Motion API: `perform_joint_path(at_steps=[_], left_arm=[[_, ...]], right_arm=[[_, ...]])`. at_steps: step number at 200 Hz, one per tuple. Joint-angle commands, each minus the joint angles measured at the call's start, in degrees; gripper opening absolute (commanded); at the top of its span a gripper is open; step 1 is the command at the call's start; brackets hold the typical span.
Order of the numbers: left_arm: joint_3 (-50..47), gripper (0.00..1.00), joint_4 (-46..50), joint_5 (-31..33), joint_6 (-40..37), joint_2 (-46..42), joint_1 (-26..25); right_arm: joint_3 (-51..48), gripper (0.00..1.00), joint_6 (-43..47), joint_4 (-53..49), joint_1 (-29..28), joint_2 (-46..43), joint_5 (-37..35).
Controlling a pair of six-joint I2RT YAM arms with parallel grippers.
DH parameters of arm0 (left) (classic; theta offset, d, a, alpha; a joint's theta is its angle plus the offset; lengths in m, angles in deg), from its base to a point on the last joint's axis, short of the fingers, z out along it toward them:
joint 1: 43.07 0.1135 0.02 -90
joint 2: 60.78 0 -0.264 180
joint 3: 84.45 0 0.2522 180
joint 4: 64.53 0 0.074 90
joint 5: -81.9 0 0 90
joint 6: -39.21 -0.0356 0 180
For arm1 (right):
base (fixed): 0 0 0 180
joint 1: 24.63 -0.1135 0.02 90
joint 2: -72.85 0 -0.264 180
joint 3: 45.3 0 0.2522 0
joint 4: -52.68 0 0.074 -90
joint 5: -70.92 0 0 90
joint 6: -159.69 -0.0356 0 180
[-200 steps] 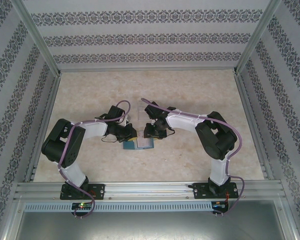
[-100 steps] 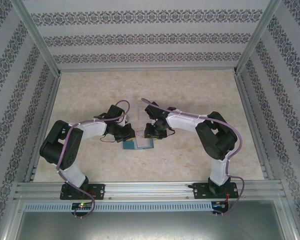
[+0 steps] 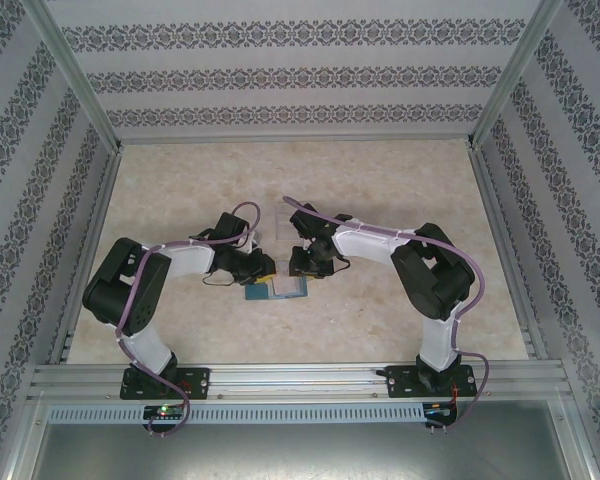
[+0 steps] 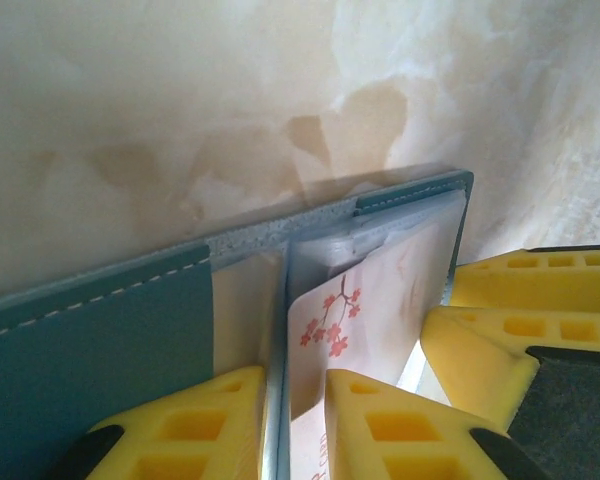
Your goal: Take the credit cards out of the card holder
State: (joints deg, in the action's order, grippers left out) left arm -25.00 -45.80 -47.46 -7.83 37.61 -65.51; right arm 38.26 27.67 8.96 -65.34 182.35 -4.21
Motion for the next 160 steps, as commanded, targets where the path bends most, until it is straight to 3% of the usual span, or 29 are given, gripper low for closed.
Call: perform_joint_path(at_steps=[1,48,160], left_arm=[[-0.7,0.22,-3.2,-2.0,1.1,1.2,-0.2],[0.3,0.09,-0.5,-1.3,0.3,0.5,-0.2],[2.2,0.09,8.8,2.5,-3.8,-4.7,-0.1]], right_arm=[[-1.3,0.34,-0.3,-0.5,-0.2,0.0,0.4],[-1.4,0.33,-0.3,-0.6,-0.1,0.0,0.2],[-1.7,0.33,0.0,-0.5,0.3,-0.2,0.2]])
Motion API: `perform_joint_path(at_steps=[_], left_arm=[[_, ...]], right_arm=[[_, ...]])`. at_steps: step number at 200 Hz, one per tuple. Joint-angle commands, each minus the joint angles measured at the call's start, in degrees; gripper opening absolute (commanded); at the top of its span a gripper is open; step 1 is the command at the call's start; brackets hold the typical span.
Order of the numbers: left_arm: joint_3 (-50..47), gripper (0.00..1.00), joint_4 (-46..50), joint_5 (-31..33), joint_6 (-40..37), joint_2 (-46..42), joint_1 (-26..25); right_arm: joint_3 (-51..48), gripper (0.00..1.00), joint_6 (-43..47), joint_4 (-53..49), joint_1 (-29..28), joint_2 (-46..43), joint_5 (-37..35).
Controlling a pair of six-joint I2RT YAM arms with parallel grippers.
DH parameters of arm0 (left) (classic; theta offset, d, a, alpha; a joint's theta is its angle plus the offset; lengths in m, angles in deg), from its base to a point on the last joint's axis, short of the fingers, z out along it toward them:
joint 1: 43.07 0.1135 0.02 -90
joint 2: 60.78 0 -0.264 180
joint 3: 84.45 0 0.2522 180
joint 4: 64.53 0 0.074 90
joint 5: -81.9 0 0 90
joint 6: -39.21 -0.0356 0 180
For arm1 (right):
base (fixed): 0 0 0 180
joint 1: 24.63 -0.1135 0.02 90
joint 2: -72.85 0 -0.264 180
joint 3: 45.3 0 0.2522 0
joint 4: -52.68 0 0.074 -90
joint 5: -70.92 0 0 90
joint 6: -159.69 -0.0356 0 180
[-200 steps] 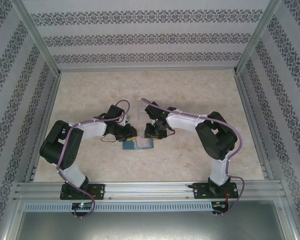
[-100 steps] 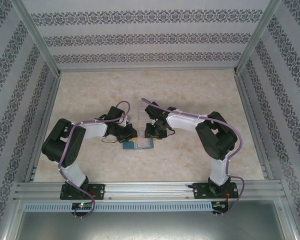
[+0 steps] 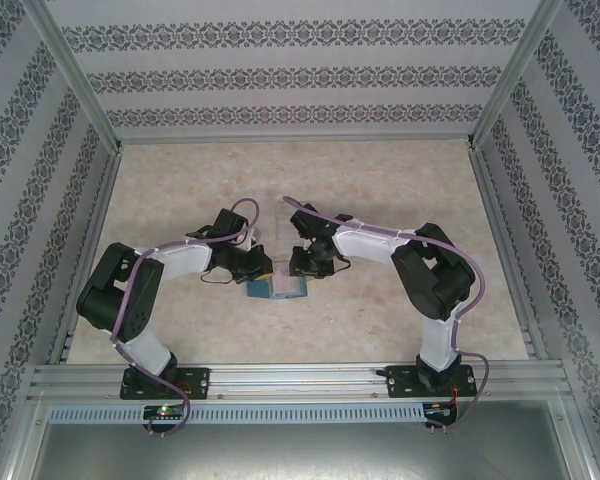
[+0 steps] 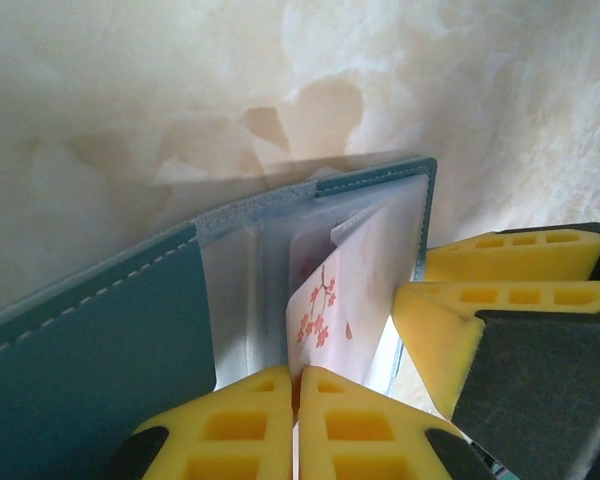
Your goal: Take the credit cards out of the card holder
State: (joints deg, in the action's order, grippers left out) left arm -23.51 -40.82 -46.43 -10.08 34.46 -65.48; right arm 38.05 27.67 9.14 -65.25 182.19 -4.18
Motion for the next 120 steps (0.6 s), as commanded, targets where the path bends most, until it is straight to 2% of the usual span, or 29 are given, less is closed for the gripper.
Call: perform_joint_path(at_steps=[1,58,120], left_arm=[[0.8,0.09,3.8,1.4,-1.6,-1.5,-0.1],[-0.7,0.16,-3.1,-2.9,1.8,-0.5,-0.1],[-1.4,0.16,-7.0,-4.3,3.6,0.7,-0.1]], right_arm=[[-1.5,0.33,-0.1,-0.7,0.3,-0.1,0.2],[-0.8,0.33,0.4,-0.7,-0.2,1.3,1.2],[-0.4,0.28,0.4,-0.7,-0.6,2.4,2.2]])
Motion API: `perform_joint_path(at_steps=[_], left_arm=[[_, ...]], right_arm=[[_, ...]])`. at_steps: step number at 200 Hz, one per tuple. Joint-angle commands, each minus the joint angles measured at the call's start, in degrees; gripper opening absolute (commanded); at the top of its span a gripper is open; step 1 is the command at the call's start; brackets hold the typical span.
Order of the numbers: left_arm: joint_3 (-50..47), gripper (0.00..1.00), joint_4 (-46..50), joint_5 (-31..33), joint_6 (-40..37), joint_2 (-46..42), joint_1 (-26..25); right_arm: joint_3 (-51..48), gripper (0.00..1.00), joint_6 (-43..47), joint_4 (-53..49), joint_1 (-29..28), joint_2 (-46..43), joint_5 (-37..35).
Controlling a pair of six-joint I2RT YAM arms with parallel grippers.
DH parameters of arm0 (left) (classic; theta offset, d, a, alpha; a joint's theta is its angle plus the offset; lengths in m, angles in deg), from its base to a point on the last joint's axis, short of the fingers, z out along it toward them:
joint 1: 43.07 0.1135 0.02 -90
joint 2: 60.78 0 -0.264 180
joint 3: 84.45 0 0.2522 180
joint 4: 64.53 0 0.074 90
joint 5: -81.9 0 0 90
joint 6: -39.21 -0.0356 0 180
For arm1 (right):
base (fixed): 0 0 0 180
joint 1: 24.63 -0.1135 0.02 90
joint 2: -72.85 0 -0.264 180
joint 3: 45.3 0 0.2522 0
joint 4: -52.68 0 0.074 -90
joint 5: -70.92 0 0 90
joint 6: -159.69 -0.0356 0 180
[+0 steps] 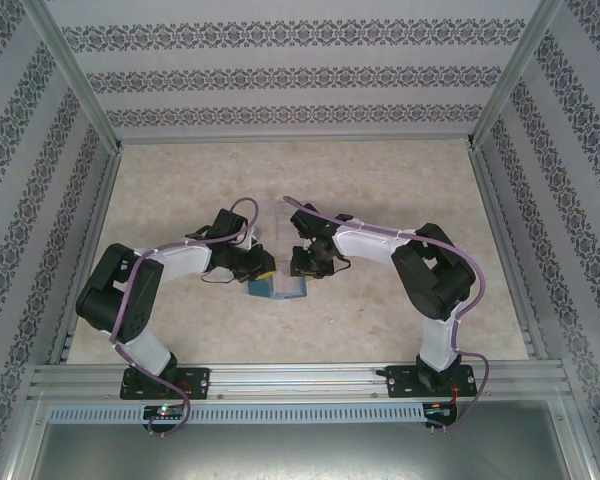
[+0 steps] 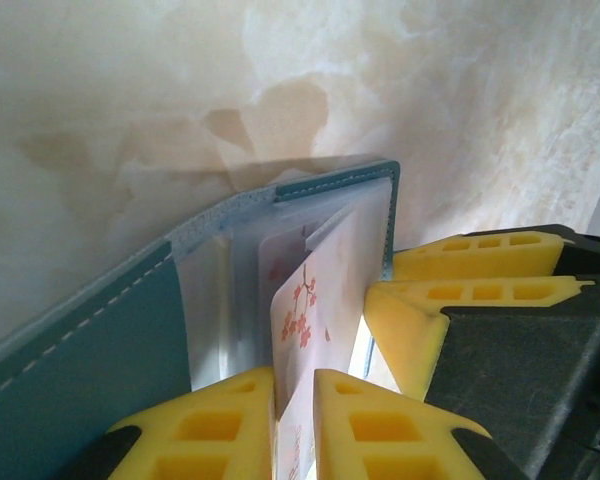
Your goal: Take the credit cards out of the card holder
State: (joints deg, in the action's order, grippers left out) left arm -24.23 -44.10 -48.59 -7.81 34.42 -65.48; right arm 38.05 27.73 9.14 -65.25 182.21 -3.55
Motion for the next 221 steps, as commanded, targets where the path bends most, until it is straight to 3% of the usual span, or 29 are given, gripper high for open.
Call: perform_joint_path(at_steps=[1,41,88,221], left_arm=[[-0.7,0.16,-3.7,-2.1,1.4,0.8,-0.1],[-0.6,0.09,-2.5,-1.2,0.8,0.2,-0.1],[1.7,0.02,5.3,1.6,-3.7,-1.8,-0.1],[11.0,0.0,27.0,8.4,-14.9,-4.9,0.4]], right_arm=[[-0.4,0.28,0.4,-0.7,-0.5,2.3,1.5],[-0.5,0.27,0.4,-0.9,-0.5,2.1,1.0],[-0.5,0.27,0.4,-1.2,-0.2,1.3,0.5],[-1.0,0.27,0.6,-1.5,0.5,-0.2,-0.3]])
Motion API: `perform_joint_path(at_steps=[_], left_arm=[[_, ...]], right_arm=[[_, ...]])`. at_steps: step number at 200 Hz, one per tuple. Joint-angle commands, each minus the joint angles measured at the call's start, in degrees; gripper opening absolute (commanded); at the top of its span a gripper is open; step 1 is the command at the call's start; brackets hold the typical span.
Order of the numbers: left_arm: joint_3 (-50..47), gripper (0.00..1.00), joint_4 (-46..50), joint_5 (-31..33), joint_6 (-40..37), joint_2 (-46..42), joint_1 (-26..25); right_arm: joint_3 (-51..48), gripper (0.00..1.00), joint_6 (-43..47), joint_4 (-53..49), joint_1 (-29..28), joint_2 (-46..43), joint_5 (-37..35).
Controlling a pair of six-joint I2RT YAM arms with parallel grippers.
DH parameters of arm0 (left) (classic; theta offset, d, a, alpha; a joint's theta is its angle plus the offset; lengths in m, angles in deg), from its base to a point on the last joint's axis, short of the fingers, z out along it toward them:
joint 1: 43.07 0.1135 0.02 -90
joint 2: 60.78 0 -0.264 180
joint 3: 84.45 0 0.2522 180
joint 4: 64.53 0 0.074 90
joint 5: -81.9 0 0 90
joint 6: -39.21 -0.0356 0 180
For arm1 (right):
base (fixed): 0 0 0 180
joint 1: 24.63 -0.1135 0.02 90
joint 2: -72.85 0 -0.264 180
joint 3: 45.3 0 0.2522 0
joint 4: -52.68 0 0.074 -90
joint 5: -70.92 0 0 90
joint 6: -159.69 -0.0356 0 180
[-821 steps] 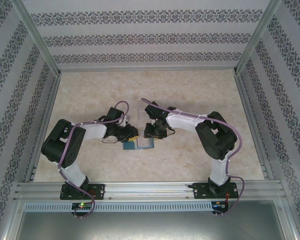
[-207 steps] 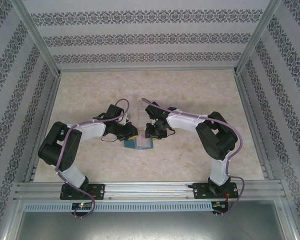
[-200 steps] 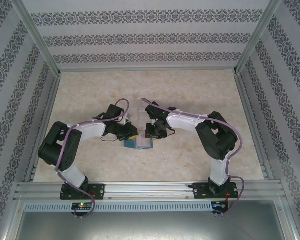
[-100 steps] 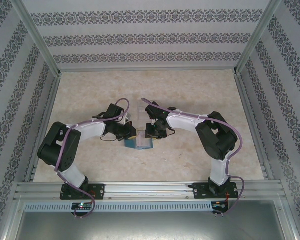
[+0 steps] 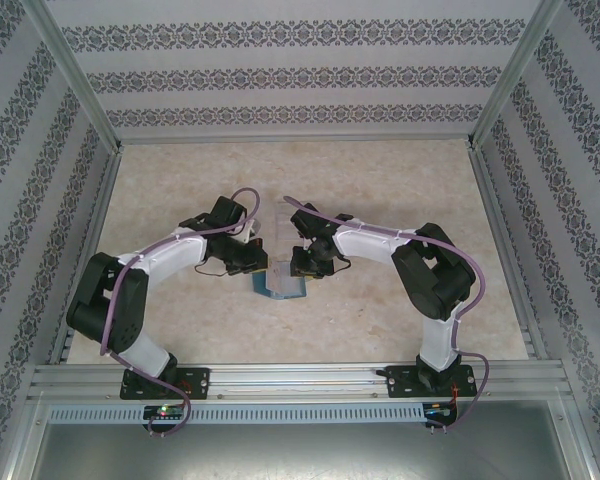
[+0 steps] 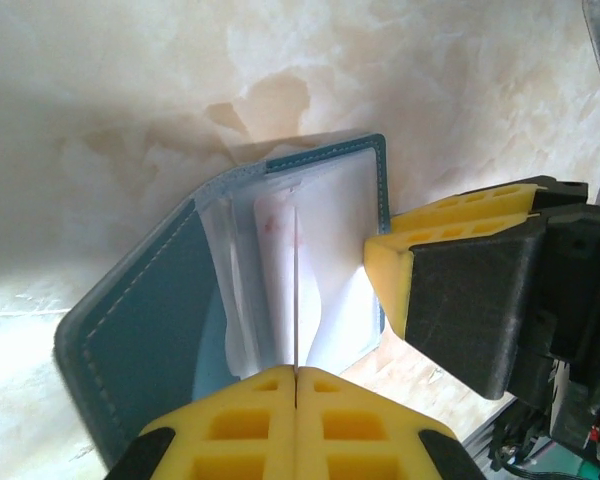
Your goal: Take the credit cards out of the card holder
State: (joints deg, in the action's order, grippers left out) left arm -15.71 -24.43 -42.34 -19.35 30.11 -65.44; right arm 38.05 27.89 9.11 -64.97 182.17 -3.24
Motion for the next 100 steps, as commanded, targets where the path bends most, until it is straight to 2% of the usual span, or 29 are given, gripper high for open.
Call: perform_joint_path(at_steps=[1,100], left_arm=[[2.5,0.0,7.3,2.1,-3.4,-0.6,0.4],[0.7,0.0,5.1,5.8,3.6,2.1,0.4]], right_arm=[[-1.0,0.27,0.4,-1.5,0.3,-0.2,-0.6],[-1.3,0.28,0.5,-1.5,0.2,-0.3,-0.5]])
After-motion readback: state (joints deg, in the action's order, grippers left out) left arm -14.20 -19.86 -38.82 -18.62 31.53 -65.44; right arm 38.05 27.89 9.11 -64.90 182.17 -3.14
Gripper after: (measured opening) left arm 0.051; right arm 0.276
